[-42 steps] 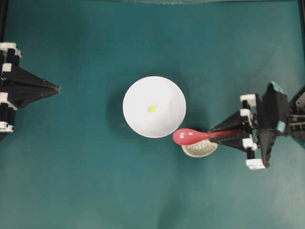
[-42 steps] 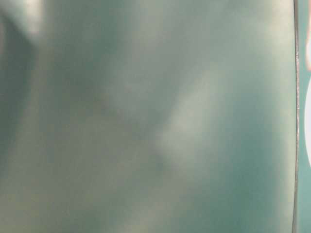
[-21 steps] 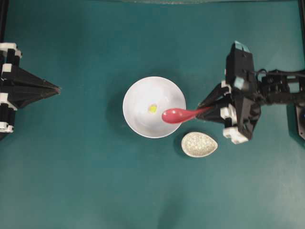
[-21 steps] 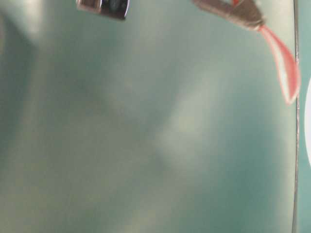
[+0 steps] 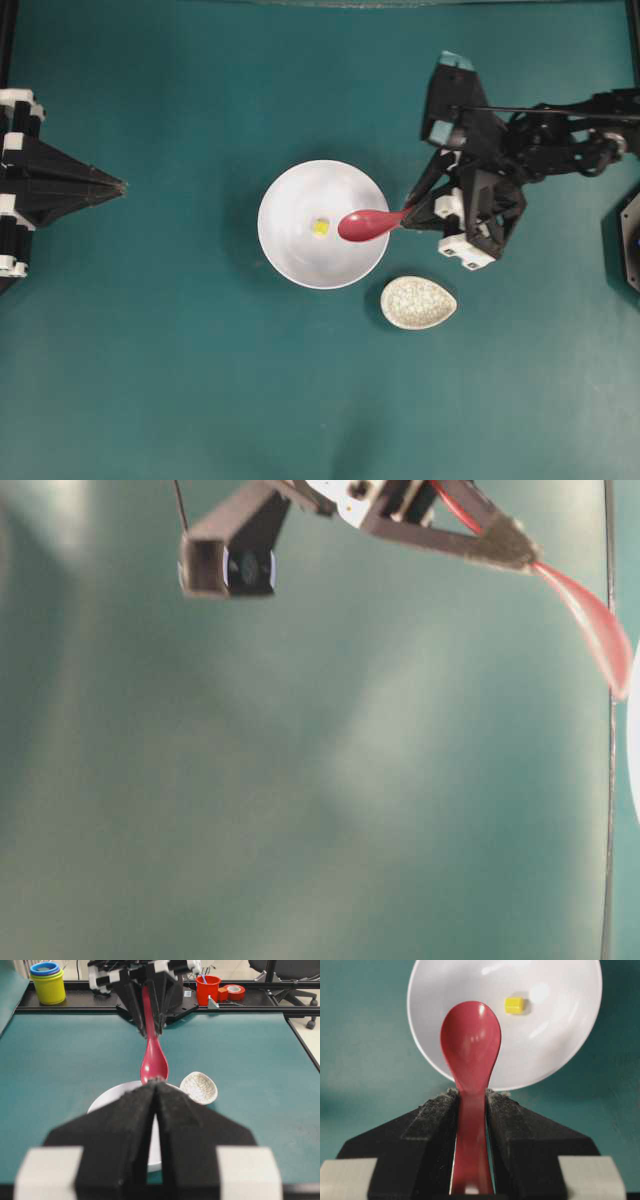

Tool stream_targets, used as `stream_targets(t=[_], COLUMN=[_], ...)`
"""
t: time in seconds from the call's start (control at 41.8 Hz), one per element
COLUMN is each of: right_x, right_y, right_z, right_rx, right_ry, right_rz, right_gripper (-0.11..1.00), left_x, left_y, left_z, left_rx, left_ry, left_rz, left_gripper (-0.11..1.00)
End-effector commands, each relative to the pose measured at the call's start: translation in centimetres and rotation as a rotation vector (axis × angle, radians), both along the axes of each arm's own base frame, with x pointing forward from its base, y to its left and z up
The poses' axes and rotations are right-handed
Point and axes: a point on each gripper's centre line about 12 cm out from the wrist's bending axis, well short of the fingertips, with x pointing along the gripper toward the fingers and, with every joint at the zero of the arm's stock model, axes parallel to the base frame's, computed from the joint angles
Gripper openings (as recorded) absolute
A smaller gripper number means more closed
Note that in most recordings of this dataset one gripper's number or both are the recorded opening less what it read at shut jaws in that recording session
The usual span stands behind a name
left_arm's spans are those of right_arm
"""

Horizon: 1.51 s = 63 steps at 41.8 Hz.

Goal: Scoop the yellow hexagonal prism block from the bowl with a spoon using the right arm.
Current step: 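Lower the spoon bowl into the white bowl beside the yellow block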

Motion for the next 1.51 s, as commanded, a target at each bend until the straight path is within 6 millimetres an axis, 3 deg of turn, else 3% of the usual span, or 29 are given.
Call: stream_targets(t=[0.0,0.239,0.551,1.484], right_x=[1.0,2.4,2.8,6.2], right_y=[-0.2,-0.5,-0.9,-1.2], right_z=[1.2,0.3,-1.5,-4.4], right_rx=[-0.011,-0.013,-0.020,-0.032], right_ry=[-0.016,0.066,0.141,0.179], right_rz=[0.012,0.021,-0.009,-0.003], right_gripper=[0.24,0.24,0.24,0.24], left_x=[0.2,0.3,0.3,0.2], left_y=[0.0,0.0,0.0,0.0], left_z=[0.8,0.6,0.6,0.8], left_rx=[0.006,0.005,0.006,0.005], left_ry=[-0.021,-0.015,-0.015,-0.023], left_rz=[0.000,0.001,0.000,0.001], left_gripper=[0.00,0.00,0.00,0.00])
